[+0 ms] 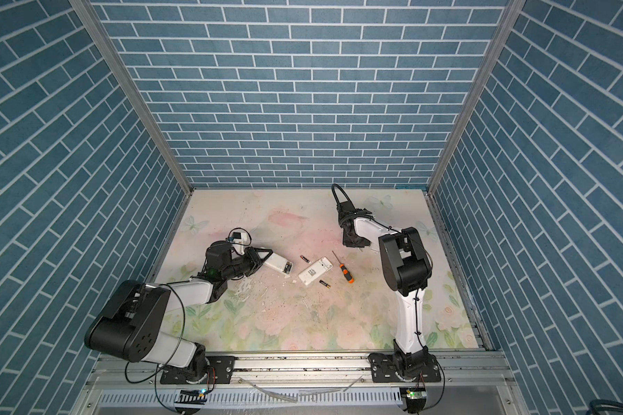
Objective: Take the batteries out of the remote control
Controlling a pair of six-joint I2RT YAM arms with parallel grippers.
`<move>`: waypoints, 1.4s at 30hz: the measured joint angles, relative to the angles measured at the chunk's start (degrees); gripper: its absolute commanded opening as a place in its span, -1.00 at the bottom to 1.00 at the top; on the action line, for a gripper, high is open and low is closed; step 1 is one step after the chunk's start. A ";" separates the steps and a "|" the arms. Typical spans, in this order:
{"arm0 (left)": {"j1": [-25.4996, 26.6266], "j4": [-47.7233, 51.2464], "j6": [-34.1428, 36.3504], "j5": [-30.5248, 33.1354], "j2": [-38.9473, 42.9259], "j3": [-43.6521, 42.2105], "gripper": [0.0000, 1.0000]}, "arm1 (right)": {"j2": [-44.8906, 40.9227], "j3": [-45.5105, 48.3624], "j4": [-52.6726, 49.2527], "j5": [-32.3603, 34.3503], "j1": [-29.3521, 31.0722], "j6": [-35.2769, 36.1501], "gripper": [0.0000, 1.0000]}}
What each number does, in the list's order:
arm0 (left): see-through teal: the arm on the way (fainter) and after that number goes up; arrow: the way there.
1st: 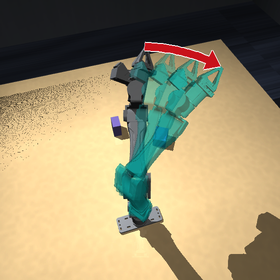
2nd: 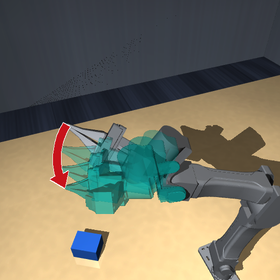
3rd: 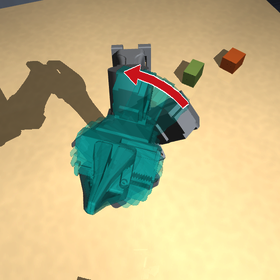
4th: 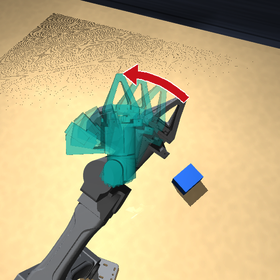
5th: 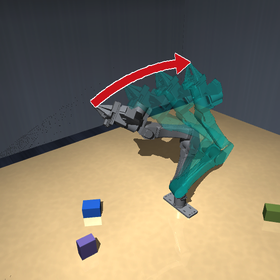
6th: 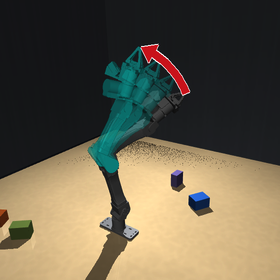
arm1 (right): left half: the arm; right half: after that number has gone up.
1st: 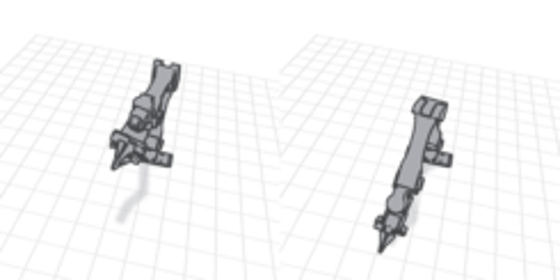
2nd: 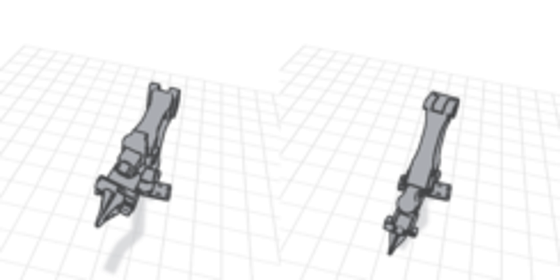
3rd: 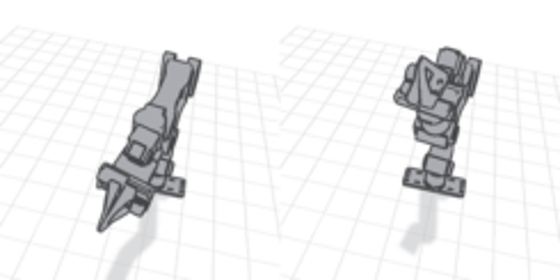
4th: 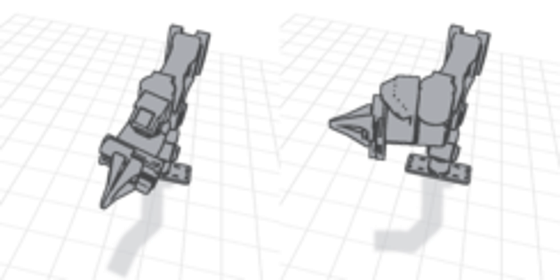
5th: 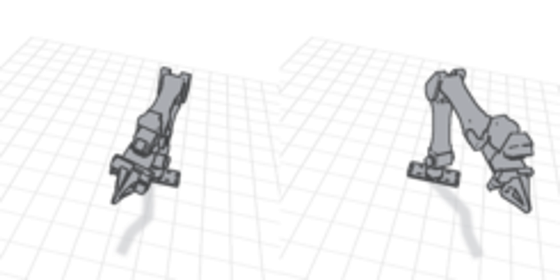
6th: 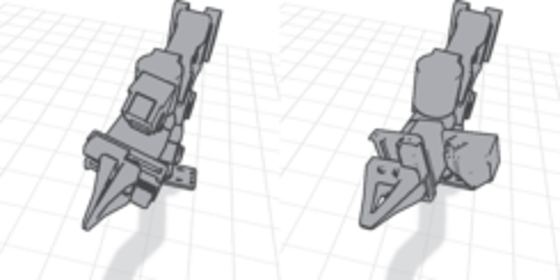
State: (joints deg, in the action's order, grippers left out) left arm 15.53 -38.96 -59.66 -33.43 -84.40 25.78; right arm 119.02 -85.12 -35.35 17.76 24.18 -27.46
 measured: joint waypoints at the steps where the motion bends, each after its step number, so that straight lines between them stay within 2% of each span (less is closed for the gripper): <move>1: 0.00 0.52 0.15 0.07 0.20 0.00 -1.00 | 0.02 -0.02 0.00 0.00 -0.04 0.17 -0.42; 8: 0.00 2.43 1.03 1.09 1.68 -0.98 -1.00 | -0.02 -0.35 0.13 -0.28 -0.13 0.52 -0.28; 12: 0.04 3.04 1.92 2.12 2.86 -2.34 -1.00 | -1.49 0.26 0.76 -1.57 -0.13 0.44 -0.28; 20: 0.13 4.85 4.04 4.42 2.93 -5.22 -1.00 | -15.43 9.40 5.60 -7.06 0.72 -2.25 -0.27; 25: 0.37 4.63 4.55 5.03 3.39 -6.08 -1.00 | -18.45 10.73 7.63 -9.42 2.84 -3.30 -0.26; 34: 0.81 7.10 6.01 6.03 8.72 -8.87 -0.66 | -18.75 11.06 9.35 -11.17 6.10 -4.92 -0.26; 42: 0.90 11.74 8.13 8.04 14.69 -12.31 -0.24 | -18.78 11.06 10.14 -11.54 7.02 -5.77 -0.26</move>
State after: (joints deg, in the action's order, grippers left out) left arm 16.43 -27.22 -51.53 -25.39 -69.71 13.47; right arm 100.25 -74.06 -25.21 6.22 31.20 -33.23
